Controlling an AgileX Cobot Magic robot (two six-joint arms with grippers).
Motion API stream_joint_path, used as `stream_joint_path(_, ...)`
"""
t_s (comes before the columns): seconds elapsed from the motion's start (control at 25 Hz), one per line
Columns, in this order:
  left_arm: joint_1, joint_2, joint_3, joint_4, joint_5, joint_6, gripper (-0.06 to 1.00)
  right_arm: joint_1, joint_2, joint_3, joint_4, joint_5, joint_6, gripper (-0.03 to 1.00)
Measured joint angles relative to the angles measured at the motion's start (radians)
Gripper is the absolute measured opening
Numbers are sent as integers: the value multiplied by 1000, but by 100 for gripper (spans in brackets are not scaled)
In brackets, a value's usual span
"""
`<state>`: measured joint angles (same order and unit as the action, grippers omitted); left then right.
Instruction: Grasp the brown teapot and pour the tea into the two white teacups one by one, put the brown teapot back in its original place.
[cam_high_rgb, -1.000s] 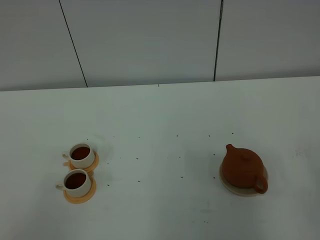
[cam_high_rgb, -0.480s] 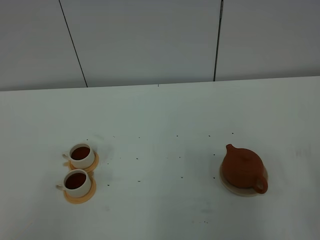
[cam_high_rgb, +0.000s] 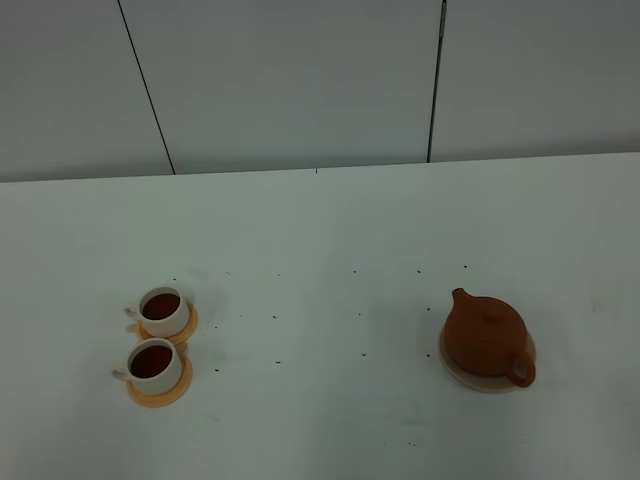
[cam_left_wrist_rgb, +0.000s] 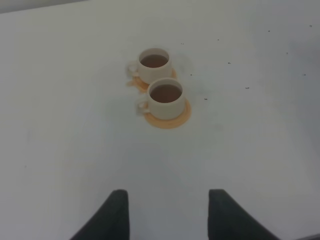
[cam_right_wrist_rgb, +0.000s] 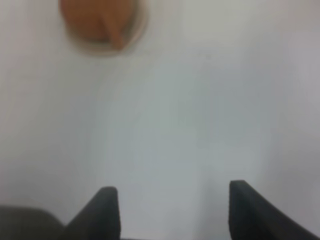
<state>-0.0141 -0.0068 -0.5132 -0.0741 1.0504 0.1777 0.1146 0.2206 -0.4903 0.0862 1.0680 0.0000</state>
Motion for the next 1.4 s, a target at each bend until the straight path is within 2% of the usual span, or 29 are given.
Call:
stream_joint_path(0.16, 0, 0, 0, 0, 0, 0, 43, -48, -70, 0, 0, -1, 0, 47)
stream_joint_path(0.48, 0, 0, 0, 0, 0, 1, 43, -67, -222, 1, 0, -1, 0, 47)
stream_joint_path(0.64, 0, 0, 0, 0, 0, 0, 43, -73, -227, 1, 1, -1, 0, 47)
stream_joint_path(0.84, 0, 0, 0, 0, 0, 0, 43, -125, -227, 2, 2, -1, 0, 47)
stream_joint_path(1.4, 0, 0, 0, 0, 0, 0, 43, -127, -227, 3, 2, -1, 0, 47)
